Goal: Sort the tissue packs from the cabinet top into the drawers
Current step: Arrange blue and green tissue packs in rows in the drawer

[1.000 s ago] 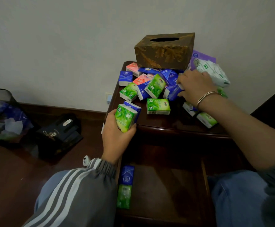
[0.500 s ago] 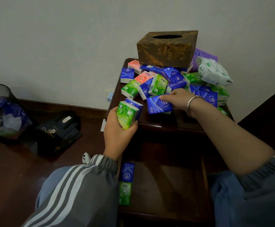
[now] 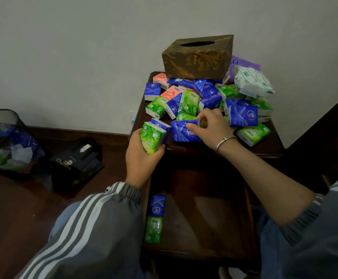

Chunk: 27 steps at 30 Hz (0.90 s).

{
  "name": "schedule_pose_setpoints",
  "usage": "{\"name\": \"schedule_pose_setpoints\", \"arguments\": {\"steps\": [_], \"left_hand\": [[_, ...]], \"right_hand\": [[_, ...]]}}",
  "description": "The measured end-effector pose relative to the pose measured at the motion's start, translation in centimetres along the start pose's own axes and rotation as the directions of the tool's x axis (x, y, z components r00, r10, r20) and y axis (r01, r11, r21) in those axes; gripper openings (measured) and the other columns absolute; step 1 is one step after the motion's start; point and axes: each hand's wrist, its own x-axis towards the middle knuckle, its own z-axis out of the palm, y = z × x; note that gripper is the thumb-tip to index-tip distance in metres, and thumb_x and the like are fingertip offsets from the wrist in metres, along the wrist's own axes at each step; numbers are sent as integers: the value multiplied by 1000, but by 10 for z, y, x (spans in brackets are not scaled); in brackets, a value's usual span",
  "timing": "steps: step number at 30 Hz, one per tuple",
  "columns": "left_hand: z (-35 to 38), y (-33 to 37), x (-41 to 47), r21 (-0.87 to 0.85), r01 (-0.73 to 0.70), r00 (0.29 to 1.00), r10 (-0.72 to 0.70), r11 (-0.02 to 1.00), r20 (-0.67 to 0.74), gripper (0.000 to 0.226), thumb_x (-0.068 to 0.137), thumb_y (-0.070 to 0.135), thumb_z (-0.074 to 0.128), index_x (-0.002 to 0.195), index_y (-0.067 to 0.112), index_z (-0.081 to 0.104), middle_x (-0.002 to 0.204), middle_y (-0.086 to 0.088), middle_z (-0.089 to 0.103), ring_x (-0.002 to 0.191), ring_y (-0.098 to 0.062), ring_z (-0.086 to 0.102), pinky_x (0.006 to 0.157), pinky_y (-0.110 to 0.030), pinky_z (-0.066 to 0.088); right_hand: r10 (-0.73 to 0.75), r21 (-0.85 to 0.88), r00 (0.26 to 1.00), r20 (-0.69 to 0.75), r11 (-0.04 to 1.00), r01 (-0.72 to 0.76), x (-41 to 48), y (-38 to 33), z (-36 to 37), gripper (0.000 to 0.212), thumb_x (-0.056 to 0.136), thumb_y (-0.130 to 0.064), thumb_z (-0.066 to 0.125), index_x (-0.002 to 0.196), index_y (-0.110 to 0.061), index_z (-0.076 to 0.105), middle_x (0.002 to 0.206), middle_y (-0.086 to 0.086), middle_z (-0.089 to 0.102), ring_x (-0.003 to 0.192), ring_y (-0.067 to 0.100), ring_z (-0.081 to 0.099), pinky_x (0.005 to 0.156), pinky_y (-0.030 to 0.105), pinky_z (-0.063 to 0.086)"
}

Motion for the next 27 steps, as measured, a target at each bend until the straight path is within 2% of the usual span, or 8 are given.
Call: {"name": "schedule_pose_setpoints", "arguments": {"steps": [5,8,11,14,18,21,25,27], "left_hand": [[-21,1,-4,-154,131,991,-135,979,-20,41,73,20,80,104,17,53,86,14,60,74,7,57,63,-3,42],[-40,-14,-23,-175,263,958,-278,949,-69,38,73,23,80,101,13,57,86,3,63,75,-7,58,69,-18,47],[-45,-34,-50,-160,461,880,-473,873,-46,38,71,26,80,100,14,59,86,0,64,79,-16,60,72,-31,46],[-38,-47,-66,-137,629,776,-630,766,38,55,60,33,81,105,7,61,97,-11,66,86,-24,62,81,-42,53],[-35,-55,-60,-66,651,759,-651,757,19,51,69,29,80,110,4,61,104,-16,67,86,-27,61,77,-36,50],[-34,-58,-57,-18,654,756,-654,756,2,49,74,26,77,113,2,61,103,-14,67,85,-26,61,67,-27,46],[-32,-60,-56,14,683,730,-683,730,25,45,73,31,77,107,5,65,101,-19,69,94,-34,65,79,-37,51],[-32,-59,-54,30,668,742,-669,743,52,43,69,35,77,100,6,68,94,-22,70,89,-39,67,76,-38,51]], "right_hand": [[52,348,990,-134,938,-2,-46,5,-15,27,76,-27,75,80,-13,52,74,-1,52,68,12,52,67,20,45],[266,681,960,87,688,-253,-94,29,-9,19,77,-19,74,74,-15,56,73,5,57,68,12,55,66,28,47],[426,673,694,580,229,-703,-143,56,27,9,83,-10,66,77,-10,60,68,6,67,57,11,65,52,23,54],[544,450,411,731,68,-891,-160,80,73,5,85,-11,64,83,-8,60,76,7,66,64,13,61,49,22,52],[643,417,348,683,49,-908,-154,106,125,19,87,-13,62,103,-5,57,81,8,62,66,13,54,35,15,47],[657,396,339,674,66,-916,-159,123,154,37,89,-18,61,119,3,55,112,16,63,69,15,56,48,23,53],[710,10,438,551,519,-855,-180,143,170,45,88,-33,61,120,-1,59,123,19,61,102,33,60,88,36,49],[674,-45,503,541,620,-783,-174,146,168,43,89,-37,58,113,-2,63,117,19,63,107,34,59,91,34,46]]}}
